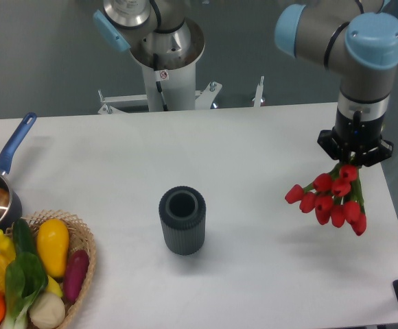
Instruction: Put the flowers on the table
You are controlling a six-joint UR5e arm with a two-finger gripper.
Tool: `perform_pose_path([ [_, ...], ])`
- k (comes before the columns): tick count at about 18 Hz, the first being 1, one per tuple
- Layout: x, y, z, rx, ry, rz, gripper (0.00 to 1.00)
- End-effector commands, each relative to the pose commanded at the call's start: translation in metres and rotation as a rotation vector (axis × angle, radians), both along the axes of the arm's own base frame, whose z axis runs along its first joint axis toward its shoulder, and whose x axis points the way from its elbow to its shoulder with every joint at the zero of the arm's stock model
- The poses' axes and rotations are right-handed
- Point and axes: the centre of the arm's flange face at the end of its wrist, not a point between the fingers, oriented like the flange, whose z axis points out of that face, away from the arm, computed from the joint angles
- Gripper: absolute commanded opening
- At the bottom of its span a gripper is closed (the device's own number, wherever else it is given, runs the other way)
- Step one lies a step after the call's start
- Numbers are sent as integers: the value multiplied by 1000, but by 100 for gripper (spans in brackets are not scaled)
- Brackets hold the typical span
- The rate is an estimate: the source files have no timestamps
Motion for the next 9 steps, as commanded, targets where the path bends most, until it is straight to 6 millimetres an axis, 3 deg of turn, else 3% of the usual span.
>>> perform_pose_path([
  [2, 0, 4, -6, 10, -16, 1, 0],
  [6, 22, 37, -19, 48, -58, 0, 0],
  [9, 27, 39, -42, 38, -99, -5, 0],
])
